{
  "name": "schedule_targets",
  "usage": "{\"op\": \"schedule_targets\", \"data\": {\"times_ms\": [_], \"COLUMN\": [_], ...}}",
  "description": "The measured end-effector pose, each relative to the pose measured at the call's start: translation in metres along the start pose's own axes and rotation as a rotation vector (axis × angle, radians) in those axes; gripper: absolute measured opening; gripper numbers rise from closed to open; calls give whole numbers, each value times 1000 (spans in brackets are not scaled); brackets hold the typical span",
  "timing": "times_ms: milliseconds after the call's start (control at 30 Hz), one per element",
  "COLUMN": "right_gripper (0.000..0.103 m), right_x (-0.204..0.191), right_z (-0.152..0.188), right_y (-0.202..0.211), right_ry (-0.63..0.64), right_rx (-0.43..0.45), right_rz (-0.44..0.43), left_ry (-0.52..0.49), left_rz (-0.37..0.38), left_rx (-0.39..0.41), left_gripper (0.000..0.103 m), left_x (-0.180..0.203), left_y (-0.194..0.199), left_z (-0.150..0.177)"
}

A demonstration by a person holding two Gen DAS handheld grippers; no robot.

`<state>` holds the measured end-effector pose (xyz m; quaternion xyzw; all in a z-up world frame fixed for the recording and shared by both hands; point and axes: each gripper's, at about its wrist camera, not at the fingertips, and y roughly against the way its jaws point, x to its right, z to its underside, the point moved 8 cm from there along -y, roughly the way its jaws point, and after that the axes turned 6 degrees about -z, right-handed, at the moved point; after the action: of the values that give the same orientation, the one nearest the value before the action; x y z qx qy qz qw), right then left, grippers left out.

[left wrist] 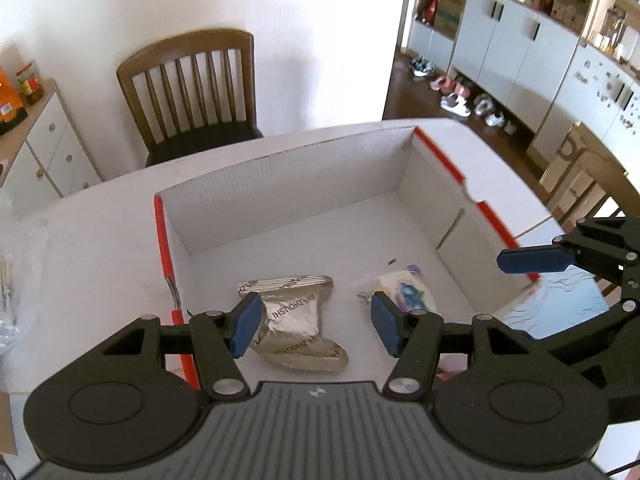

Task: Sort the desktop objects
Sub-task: 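Open both tools to drop the foil and blueberry bags into the box, then move the left tool to the chicken-sausage bag while the right tool grasps the yellow bread plush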

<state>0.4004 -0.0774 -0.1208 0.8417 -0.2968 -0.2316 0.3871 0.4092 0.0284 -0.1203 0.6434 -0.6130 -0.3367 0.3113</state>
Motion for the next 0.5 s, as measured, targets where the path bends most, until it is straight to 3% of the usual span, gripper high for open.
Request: {"op": "schedule_targets", "data": {"times_ms": [100, 500], "right_gripper": [72, 74], "right_x": [-5, -20], "right_z": [2, 37], "right_y": [15, 70], "right_ry": [-7, -64], "right_rx": [19, 81], "right_rz": [-1, -6], "left_ry": [3, -48], "left_rz": [5, 29], "left_rx": [26, 126], "left_gripper": [69, 71], "left_x": [1, 10], "left_y": [18, 80], "left_z": [5, 44]}}
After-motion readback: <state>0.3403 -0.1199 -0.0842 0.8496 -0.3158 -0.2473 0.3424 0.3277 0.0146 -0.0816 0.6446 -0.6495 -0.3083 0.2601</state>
